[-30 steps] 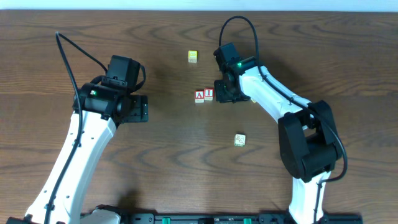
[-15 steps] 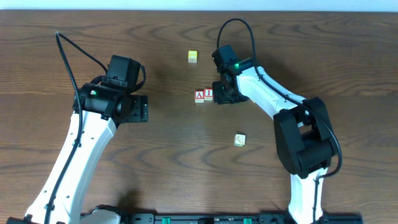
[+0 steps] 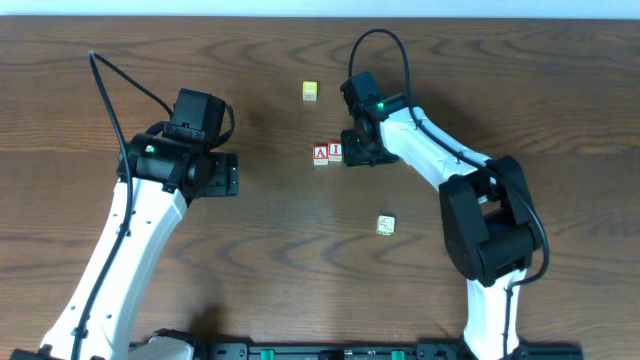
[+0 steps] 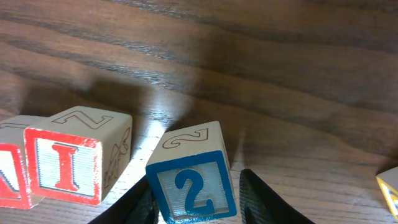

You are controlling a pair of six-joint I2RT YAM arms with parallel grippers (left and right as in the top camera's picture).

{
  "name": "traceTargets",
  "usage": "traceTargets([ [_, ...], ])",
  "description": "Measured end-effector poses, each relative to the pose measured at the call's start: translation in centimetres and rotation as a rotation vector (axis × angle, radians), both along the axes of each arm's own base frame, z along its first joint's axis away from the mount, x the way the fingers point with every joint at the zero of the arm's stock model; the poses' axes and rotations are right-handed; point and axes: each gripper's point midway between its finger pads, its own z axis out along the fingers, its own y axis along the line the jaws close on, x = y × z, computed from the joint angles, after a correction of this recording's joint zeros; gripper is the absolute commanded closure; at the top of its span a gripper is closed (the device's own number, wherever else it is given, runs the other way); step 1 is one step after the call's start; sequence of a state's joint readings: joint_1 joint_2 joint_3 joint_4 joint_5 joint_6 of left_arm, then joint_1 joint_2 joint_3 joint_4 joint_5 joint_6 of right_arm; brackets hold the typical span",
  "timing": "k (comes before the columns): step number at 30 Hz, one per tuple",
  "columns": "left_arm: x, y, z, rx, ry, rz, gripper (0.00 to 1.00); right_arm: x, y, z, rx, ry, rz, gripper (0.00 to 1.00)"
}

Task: Spell out Ai2
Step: 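Lower the blue 2 block to the right of the I block, then open the right gripper and release the 2 block beside the I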

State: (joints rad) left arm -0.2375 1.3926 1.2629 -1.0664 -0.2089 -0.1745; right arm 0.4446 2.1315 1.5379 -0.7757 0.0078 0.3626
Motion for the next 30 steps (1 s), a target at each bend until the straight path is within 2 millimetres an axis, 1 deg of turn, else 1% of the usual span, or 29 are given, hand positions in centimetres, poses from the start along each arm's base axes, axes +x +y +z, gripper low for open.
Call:
traceTargets([
  [2, 0.0, 0.0, 0.0, 0.000, 0.000, 0.000, 0.05, 0.2, -0.1, 0.0, -0.007, -0.007, -0.007, 0.55],
  [7, 0.0, 0.0, 0.0, 0.000, 0.001, 0.000, 0.05, 0.3, -0.4, 0.2, -0.021, -0.012, -0.017, 0.55],
  [14, 0.0, 0.0, 0.0, 0.000, 0.000, 0.000, 0.05, 1.4, 0.0, 2.0, -0.014, -0.040, -0.019, 0.55],
  [16, 0.0, 0.0, 0.0, 0.000, 0.000, 0.000, 0.05, 1.4, 0.0, 2.3, -0.017, -0.041, -0.020, 0.56],
  [19, 0.0, 0.0, 0.0, 0.000, 0.000, 0.000, 0.04, 1.0, -0.6, 2.8, -0.042, -0.038, -0.025, 0.57],
  [23, 0.0, 0.0, 0.0, 0.000, 0.000, 0.000, 0.05, 0.7, -2.0, 4.4, -0.100, -0.058, -0.044, 0.60],
  [25, 0.0, 0.0, 0.0, 0.000, 0.000, 0.000, 0.04, 0.6, -2.6, 4.9, -0.129, -0.067, -0.055, 0.59],
  [30, 0.0, 0.0, 0.0, 0.000, 0.000, 0.000, 0.04, 0.9, -3.5, 5.2, -0.175, -0.089, -0.072, 0.60],
])
